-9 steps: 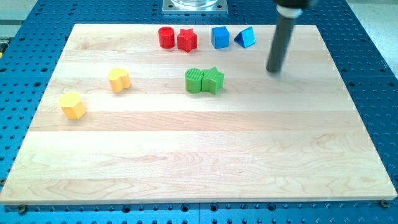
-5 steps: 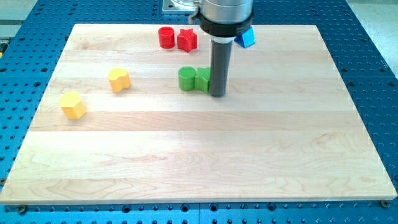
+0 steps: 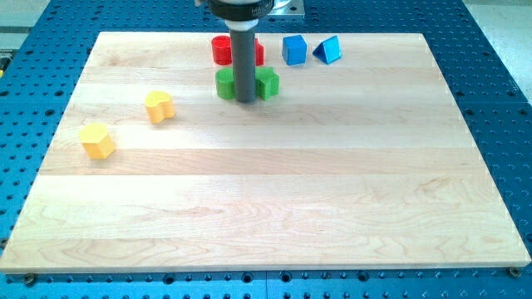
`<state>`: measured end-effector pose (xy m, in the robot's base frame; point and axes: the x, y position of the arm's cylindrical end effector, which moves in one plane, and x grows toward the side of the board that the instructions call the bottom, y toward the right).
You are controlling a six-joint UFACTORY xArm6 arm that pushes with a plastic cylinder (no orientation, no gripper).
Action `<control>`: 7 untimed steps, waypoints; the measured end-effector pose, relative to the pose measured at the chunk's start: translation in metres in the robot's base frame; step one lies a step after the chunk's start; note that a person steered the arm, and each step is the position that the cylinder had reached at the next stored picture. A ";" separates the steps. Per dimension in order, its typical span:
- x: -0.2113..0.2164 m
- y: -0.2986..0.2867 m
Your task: Separate green star from the green circle
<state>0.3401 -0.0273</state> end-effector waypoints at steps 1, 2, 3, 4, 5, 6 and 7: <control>0.009 0.004; 0.031 0.005; 0.017 0.029; -0.018 0.040; -0.013 0.042; -0.013 0.033; -0.013 0.032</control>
